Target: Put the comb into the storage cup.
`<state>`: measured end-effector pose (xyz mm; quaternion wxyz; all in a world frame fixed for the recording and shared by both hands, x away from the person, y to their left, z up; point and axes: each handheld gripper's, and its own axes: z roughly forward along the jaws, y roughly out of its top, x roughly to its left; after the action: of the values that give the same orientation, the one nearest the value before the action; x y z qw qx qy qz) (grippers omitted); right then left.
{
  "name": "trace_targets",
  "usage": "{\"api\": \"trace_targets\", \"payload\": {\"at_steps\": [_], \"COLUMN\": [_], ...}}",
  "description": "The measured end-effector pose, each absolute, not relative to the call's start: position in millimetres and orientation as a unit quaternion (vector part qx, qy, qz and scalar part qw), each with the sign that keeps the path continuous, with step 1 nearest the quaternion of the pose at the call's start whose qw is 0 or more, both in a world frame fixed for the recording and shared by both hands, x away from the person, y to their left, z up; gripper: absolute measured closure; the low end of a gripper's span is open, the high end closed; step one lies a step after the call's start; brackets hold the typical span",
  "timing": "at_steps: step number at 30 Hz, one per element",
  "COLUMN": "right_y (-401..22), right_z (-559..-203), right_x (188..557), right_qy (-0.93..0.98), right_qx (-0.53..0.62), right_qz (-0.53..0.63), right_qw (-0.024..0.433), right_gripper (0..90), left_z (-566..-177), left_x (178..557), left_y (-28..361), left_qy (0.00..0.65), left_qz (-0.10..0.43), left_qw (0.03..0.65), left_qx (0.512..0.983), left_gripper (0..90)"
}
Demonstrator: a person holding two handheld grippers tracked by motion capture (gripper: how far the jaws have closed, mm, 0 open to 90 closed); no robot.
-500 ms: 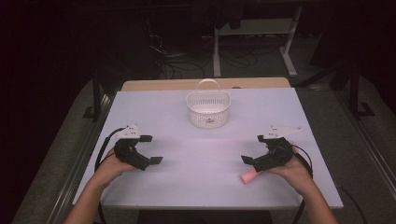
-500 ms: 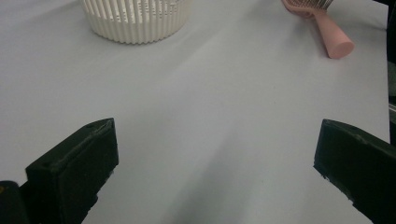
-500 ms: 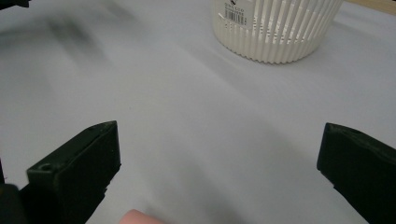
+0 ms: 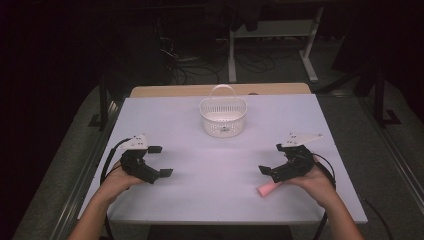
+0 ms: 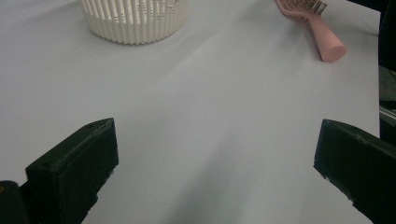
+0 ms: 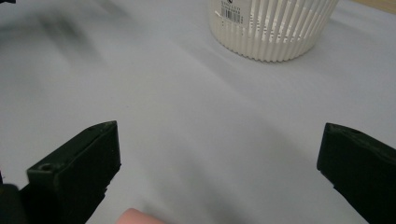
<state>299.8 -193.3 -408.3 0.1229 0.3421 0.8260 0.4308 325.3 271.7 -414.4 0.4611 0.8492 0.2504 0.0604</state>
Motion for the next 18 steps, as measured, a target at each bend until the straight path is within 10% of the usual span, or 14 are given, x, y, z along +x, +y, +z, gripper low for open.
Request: {"api": "trace_targets", "payload": {"at_steps": [18], "right_y": [-173.9], "right_z": [-412.7], "right_x": [309.4], "right_qy": [0.844], "right_qx": [0.332], "right_qz": [0.404], "right_qw": [0.117], "right_gripper": [0.0], "left_z": [-413.3], "left_x": [324.2], "left_y": [270.5], "left_qy": [0.244], "left_qz": [0.058], "left_qw": [0.465], "left_qx": [0.849], "left_gripper": [0.0]}}
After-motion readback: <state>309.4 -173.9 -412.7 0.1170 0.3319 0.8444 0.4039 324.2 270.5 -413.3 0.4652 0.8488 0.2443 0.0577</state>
